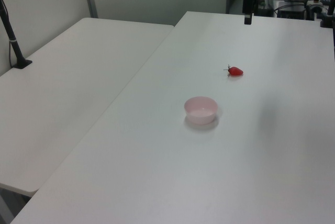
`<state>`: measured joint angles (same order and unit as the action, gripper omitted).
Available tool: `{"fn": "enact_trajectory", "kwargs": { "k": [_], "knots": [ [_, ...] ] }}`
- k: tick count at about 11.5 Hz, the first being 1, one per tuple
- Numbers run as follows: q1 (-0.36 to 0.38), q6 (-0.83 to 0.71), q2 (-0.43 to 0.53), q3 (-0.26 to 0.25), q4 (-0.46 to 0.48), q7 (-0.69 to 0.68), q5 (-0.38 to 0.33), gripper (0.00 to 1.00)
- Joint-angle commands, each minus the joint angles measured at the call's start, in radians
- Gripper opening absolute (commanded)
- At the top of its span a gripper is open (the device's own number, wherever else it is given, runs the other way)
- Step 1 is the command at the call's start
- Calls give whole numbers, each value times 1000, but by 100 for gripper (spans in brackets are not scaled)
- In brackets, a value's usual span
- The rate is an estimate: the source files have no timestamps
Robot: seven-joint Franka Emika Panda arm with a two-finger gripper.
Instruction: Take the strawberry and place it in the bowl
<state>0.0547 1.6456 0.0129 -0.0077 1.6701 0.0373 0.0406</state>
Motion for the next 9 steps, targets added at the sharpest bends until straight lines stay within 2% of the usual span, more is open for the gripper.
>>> {"fn": "enact_trajectory", "kwargs": {
  "k": [1,9],
  "knots": [
    [1,-20,15,-3,11,-28,-21,100],
    [-3,-13,1,-5,5,-42,-18,100]
  ]
}}
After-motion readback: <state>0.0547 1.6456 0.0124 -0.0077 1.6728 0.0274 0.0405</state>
